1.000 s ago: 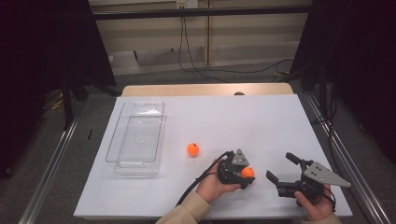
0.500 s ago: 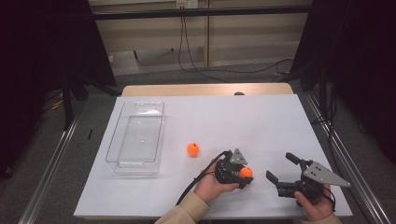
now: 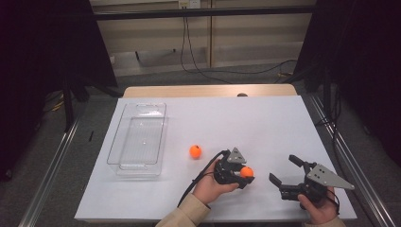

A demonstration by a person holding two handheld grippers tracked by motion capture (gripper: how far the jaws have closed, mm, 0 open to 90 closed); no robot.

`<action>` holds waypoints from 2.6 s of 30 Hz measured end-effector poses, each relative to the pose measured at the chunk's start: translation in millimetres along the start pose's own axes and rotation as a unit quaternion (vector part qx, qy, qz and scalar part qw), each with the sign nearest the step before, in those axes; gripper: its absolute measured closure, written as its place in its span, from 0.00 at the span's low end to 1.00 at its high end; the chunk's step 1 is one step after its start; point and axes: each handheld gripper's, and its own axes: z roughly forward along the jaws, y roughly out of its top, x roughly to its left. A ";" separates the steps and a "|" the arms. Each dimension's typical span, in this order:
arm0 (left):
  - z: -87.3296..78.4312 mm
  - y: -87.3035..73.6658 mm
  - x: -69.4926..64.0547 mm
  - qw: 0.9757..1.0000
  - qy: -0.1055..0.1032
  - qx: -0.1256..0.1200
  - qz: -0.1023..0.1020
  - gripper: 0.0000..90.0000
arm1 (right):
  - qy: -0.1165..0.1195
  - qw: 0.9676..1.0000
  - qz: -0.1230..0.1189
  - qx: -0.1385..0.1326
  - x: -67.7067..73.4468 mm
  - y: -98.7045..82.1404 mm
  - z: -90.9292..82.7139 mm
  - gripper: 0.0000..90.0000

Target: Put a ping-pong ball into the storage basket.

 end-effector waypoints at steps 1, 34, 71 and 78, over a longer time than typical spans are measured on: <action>-0.6 -0.1 0.4 1.000 0.000 -0.004 -0.002 0.57 | 0.000 1.000 0.000 0.000 0.0 0.0 -0.1 0.03; -19.5 0.0 9.9 0.999 0.001 -0.015 -0.034 0.57 | 0.000 1.000 0.001 -0.001 0.0 -0.1 -0.8 0.03; -40.3 1.7 18.6 0.998 0.014 -0.020 -0.058 0.57 | 0.002 1.000 0.001 0.000 0.1 -0.1 0.4 0.03; -44.1 2.3 20.4 0.998 0.017 -0.024 -0.063 0.57 | 0.003 1.000 -0.001 0.001 0.2 -0.3 0.0 0.03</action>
